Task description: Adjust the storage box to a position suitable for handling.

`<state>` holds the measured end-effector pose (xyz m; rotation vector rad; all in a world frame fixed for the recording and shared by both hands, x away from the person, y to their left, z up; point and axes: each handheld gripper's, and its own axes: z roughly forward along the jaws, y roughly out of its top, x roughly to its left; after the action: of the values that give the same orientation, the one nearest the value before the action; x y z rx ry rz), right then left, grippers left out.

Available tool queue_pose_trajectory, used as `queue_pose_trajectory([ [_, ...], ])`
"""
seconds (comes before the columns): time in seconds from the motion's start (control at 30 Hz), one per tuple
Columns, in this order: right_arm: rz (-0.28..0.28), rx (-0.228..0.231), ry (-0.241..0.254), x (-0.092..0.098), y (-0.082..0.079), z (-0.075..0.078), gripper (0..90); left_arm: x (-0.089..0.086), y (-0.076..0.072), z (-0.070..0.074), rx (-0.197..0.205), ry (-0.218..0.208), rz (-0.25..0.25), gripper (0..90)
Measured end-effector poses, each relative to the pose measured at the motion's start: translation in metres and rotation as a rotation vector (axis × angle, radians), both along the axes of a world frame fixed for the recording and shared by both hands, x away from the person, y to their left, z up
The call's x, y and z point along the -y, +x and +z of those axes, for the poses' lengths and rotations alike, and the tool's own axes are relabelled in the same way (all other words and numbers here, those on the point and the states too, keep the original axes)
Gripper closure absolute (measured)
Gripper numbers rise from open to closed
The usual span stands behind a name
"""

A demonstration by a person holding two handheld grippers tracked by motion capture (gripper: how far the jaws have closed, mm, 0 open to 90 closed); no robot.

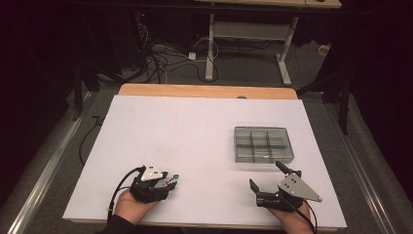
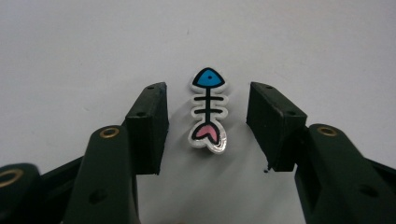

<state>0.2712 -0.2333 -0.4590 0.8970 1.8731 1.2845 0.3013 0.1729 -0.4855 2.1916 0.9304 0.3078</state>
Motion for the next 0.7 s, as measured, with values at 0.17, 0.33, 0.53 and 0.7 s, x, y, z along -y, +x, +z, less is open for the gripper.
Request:
queue_pose_trajectory([
  [0.17, -0.006, -0.006, 0.007, 0.0005, 0.0004, -0.0003, 0.1, -0.001, 0.002, -0.0002, -0.005, -0.011, 0.002, 52.8],
  [0.33, -0.008, -0.009, 0.005, 0.0014, 0.0016, -0.0014, 0.1, -0.0008, 0.0018, -0.0006, 0.005, -0.007, -0.008, 63.5],
  [0.53, -0.005, -0.005, 0.001, 0.0009, 0.0013, -0.0013, 0.1, 0.0003, -0.0005, -0.0006, 0.008, -0.009, -0.024, 70.2],
  [0.7, -0.006, -0.006, 0.001, 0.001, 0.0013, -0.0014, 0.1, 0.0006, -0.0009, -0.0004, 0.002, -0.016, -0.03, 70.4],
])
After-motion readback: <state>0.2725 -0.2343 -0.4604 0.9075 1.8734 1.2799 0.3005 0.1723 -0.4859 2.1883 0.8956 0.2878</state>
